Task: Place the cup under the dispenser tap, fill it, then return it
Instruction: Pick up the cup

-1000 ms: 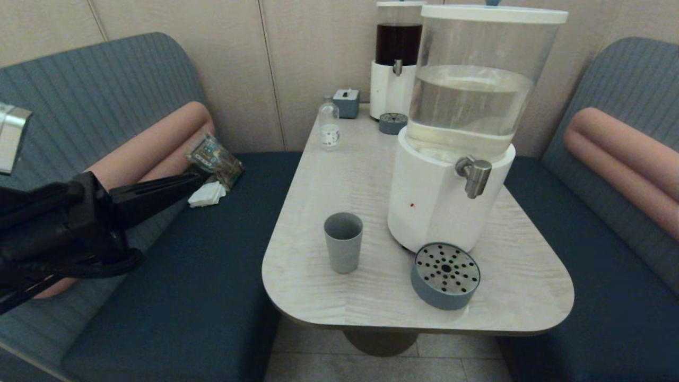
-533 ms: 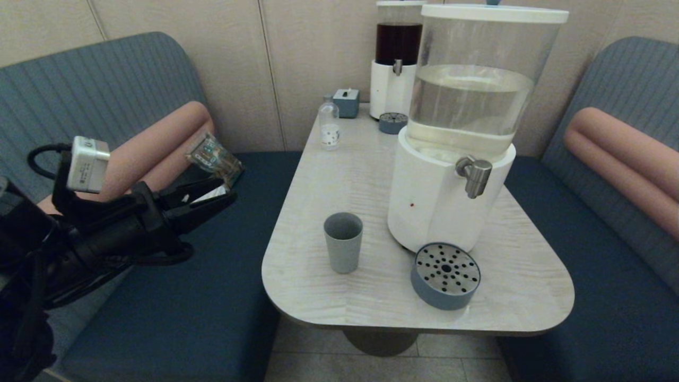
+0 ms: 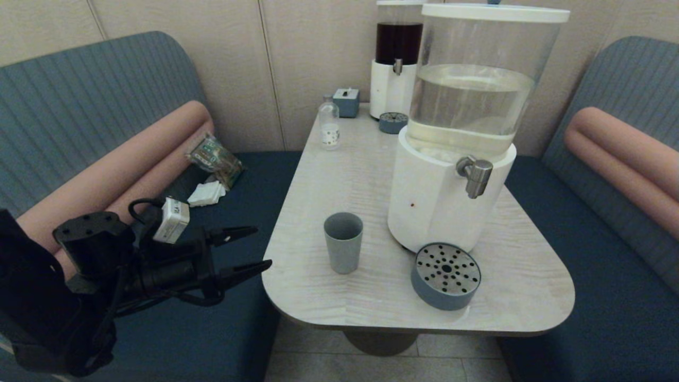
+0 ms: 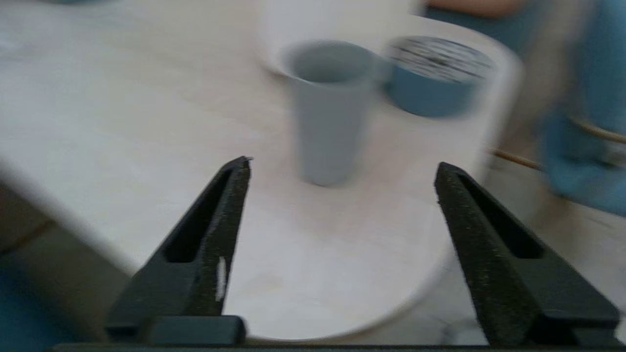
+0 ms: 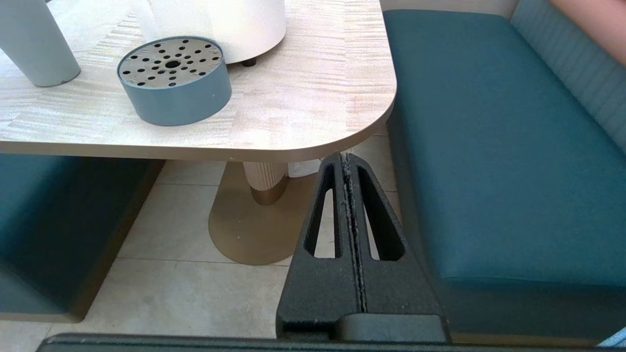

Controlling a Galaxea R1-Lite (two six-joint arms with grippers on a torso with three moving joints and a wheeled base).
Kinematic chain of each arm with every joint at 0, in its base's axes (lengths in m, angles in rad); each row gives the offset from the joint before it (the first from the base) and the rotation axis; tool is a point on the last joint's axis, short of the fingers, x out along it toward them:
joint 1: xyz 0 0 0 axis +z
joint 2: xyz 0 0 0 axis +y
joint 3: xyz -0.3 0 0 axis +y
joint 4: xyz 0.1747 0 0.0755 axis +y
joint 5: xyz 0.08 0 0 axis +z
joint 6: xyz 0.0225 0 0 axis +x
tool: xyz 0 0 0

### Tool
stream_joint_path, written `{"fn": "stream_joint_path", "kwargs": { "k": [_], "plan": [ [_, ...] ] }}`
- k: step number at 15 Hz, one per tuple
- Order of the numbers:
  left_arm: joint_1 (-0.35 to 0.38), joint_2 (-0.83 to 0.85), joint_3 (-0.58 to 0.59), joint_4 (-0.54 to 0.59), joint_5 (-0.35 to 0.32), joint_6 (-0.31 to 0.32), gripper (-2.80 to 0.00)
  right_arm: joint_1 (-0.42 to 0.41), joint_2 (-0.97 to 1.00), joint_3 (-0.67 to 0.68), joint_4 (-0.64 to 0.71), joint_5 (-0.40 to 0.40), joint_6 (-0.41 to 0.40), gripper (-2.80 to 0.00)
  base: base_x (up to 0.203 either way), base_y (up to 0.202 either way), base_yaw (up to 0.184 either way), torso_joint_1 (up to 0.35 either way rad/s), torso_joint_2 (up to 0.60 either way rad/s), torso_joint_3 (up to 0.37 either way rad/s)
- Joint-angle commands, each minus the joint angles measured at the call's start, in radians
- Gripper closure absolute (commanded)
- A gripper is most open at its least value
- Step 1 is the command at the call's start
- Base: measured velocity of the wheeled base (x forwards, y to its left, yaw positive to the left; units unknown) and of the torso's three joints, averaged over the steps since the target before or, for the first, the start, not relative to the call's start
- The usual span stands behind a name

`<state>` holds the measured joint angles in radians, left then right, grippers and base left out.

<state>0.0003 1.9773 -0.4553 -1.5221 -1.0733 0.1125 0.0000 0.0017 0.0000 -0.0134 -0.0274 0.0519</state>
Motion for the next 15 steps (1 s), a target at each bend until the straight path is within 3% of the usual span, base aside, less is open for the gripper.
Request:
{"fn": "stream_joint_path", "kwargs": {
  "k": [1,6,13,15],
  "plan": [
    [-0.018,0.090,-0.018,-0.008,-0.079,0.003,-2.80,0.000,0.001,0.000,0.000,0.000,0.000,0.00,0.000,0.000,0.000,0.000,0.00,0.000],
    [-0.057,0.218,-0.079,-0.008,-0.099,0.010,-2.80,0.000,0.001,0.000,0.000,0.000,0.000,0.00,0.000,0.000,0.000,0.000,0.00,0.000],
    [-0.078,0.379,-0.370,-0.008,-0.045,0.019,-2.80,0.000,0.001,0.000,0.000,0.000,0.000,0.00,0.000,0.000,0.000,0.000,0.00,0.000],
    [-0.115,0.391,-0.393,-0.008,-0.035,0.018,-2.80,0.000,0.001,0.001,0.000,0.000,0.000,0.00,0.000,0.000,0.000,0.000,0.00,0.000]
  ]
}}
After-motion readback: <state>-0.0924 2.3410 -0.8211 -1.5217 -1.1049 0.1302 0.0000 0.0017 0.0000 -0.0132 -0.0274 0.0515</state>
